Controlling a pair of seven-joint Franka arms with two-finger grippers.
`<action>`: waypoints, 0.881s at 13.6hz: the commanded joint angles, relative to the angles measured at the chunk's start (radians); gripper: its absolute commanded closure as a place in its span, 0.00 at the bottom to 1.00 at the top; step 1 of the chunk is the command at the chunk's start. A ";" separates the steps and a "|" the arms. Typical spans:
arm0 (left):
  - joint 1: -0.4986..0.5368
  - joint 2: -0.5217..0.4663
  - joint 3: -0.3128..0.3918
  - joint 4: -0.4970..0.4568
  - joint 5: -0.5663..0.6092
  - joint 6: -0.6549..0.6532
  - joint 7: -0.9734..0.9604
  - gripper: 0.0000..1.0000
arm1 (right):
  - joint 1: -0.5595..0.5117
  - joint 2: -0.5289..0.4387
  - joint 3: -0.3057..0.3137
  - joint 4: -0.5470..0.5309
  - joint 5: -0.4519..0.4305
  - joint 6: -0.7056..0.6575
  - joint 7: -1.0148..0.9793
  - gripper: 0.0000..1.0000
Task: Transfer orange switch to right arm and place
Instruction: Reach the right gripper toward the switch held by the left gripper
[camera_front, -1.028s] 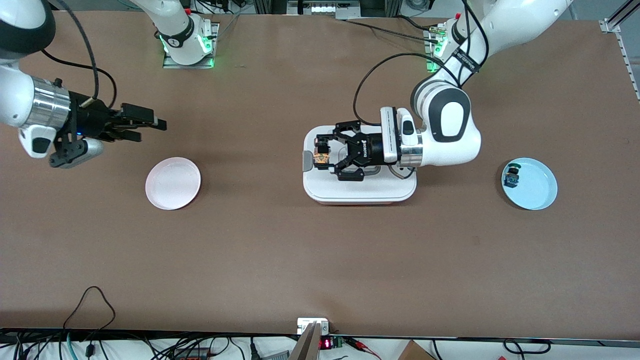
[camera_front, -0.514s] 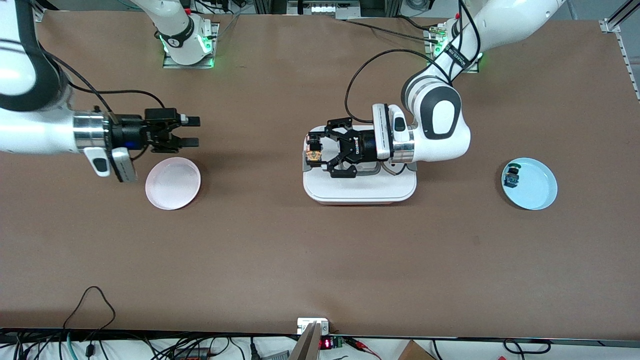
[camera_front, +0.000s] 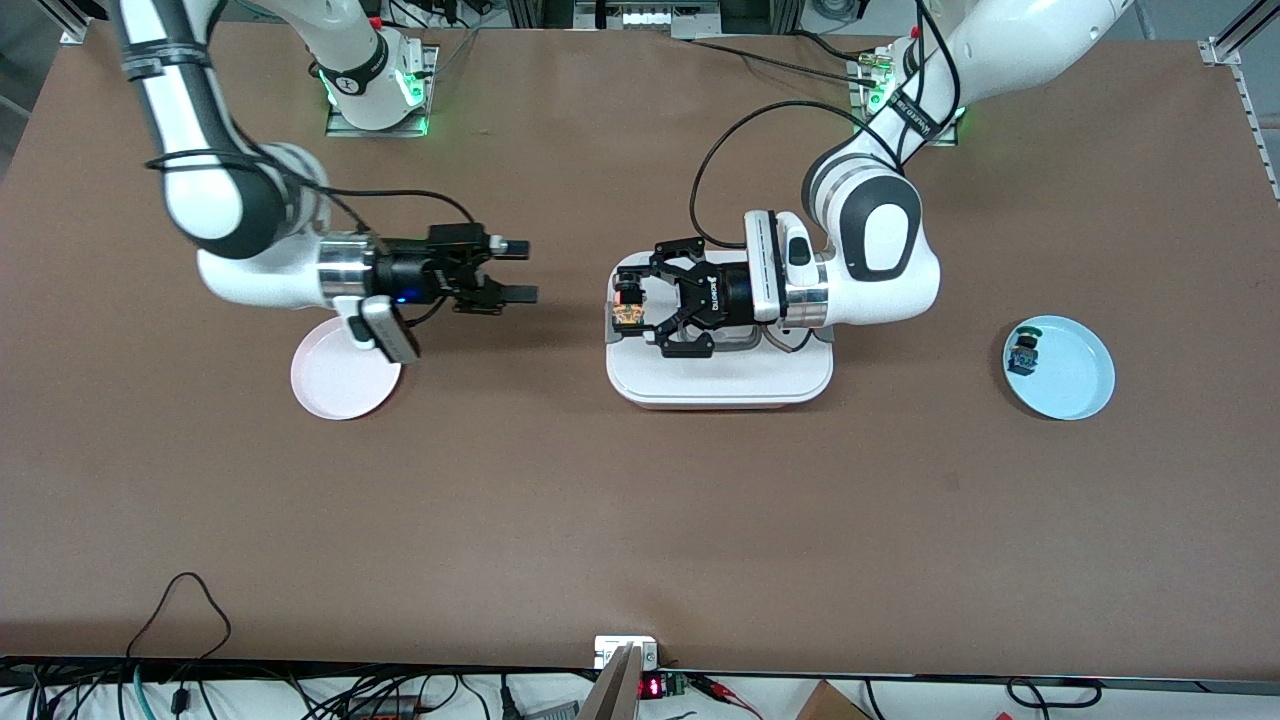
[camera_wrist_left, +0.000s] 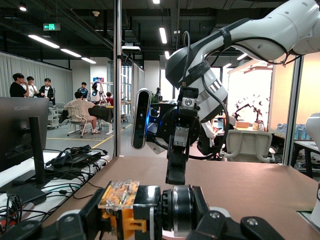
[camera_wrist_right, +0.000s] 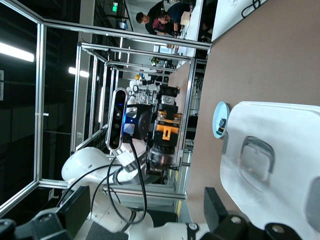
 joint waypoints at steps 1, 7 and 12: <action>0.001 0.001 -0.007 0.002 -0.037 0.006 0.038 0.90 | 0.065 -0.017 -0.008 -0.013 0.080 0.079 -0.036 0.00; 0.003 0.001 -0.007 0.000 -0.037 0.006 0.038 0.90 | 0.148 0.040 -0.008 0.012 0.241 0.136 -0.110 0.02; 0.003 0.001 -0.007 0.002 -0.037 0.006 0.038 0.90 | 0.160 0.069 -0.008 0.049 0.263 0.164 -0.114 0.16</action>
